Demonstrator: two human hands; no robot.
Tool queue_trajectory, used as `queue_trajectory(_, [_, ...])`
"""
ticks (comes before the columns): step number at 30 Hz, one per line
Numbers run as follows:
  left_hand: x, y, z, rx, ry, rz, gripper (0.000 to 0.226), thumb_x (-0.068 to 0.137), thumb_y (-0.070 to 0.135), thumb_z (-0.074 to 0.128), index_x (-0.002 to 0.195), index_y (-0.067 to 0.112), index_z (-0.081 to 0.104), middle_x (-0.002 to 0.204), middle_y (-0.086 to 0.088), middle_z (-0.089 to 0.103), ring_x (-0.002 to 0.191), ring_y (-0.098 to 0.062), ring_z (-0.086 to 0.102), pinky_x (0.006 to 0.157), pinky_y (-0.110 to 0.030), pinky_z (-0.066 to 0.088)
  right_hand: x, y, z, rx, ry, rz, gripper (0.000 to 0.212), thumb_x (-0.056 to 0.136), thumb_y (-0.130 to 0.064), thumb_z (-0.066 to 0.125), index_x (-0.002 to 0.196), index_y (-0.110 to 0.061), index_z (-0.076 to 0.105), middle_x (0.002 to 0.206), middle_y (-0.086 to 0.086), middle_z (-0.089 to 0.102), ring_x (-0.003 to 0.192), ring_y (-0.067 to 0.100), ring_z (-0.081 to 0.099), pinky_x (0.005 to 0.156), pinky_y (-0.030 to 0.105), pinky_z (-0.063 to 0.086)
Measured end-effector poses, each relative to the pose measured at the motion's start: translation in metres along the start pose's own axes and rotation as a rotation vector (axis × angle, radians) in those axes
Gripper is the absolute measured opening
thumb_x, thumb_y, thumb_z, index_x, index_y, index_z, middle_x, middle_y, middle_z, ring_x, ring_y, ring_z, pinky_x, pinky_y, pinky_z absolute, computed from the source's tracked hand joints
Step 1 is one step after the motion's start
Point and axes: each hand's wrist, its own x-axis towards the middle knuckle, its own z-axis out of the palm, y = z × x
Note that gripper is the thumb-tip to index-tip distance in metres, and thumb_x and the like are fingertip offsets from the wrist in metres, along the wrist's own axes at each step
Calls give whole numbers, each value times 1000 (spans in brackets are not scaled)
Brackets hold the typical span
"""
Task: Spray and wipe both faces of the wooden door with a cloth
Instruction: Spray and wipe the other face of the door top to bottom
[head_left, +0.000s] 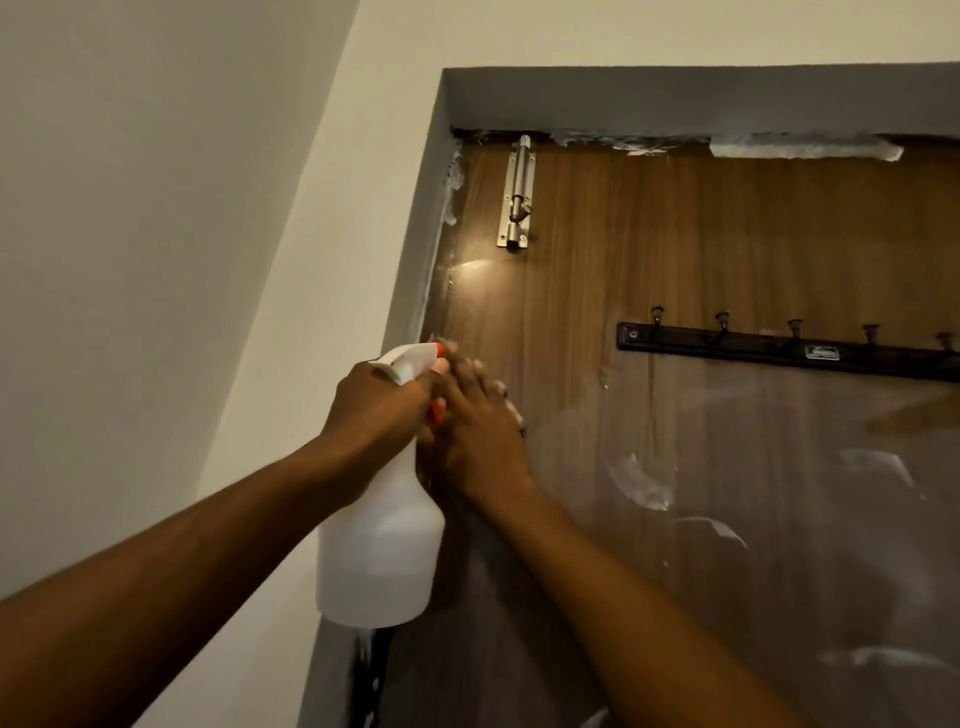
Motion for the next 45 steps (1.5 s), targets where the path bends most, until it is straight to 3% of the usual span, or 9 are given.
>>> queue_trajectory(3, [-15,-3,14,57,-38,-28,51,83,51,59,117,14,60,103,-7,67,89,-20,64,76,-29,52,-50,35,-3,-57,-74,-45,57,102,-38,34,155,-21,26,165,9,17,155,29,10,125,50,15])
queue_trajectory(6, [-30,-1,29,74,-136,-18,49,83,44,61,120,12,54,102,-3,63,81,-11,60,64,-17,45,-83,73,-19,-101,-91,146,59,107,-36,28,161,-22,8,169,5,-4,155,22,-11,126,46,2])
queue_trajectory(13, [-47,5,51,153,-243,-38,67,78,41,68,134,15,40,127,-5,53,95,-12,48,82,-22,41,-122,79,-23,-105,-35,297,65,101,-39,39,160,-18,18,168,10,10,156,28,5,124,45,7])
queue_trajectory(20, [-43,5,39,131,-248,-36,55,81,41,61,127,15,46,106,3,53,88,-11,54,77,-19,45,-44,89,-29,-82,39,637,68,98,-43,16,159,-13,20,166,17,12,154,36,7,124,51,8])
queue_trajectory(28, [-51,10,69,40,-257,-83,61,75,55,60,118,13,54,108,-4,62,95,-20,61,82,-30,50,-124,120,-45,-128,-124,103,57,107,-36,31,159,-20,15,168,6,6,156,23,-5,126,43,1])
queue_trajectory(33, [-67,17,98,-18,-259,-83,26,87,37,57,105,22,48,82,11,54,73,-2,53,55,-12,43,-134,183,-81,-173,-109,518,59,106,-39,22,161,-22,5,169,5,-4,155,22,-12,126,43,-1])
queue_trajectory(36, [-70,24,112,-66,-265,-64,35,88,34,56,118,16,49,96,3,57,80,-7,54,61,-10,43,-96,173,-72,-159,-81,690,62,106,-42,22,161,-24,-2,168,8,-8,154,29,-12,125,47,-6])
queue_trajectory(42, [-74,31,139,-78,-226,-26,42,84,39,61,120,19,53,108,0,59,83,-8,56,73,-21,43,-79,145,-55,-163,-139,244,73,100,-43,46,160,-26,8,169,8,4,154,31,-7,122,44,-10])
queue_trajectory(45, [-81,30,151,-77,-254,-43,51,84,41,60,127,16,50,110,1,59,87,-10,58,67,-16,45,-108,168,-73,-99,-150,137,59,105,-43,34,159,-27,20,168,6,10,155,24,-6,120,36,-18])
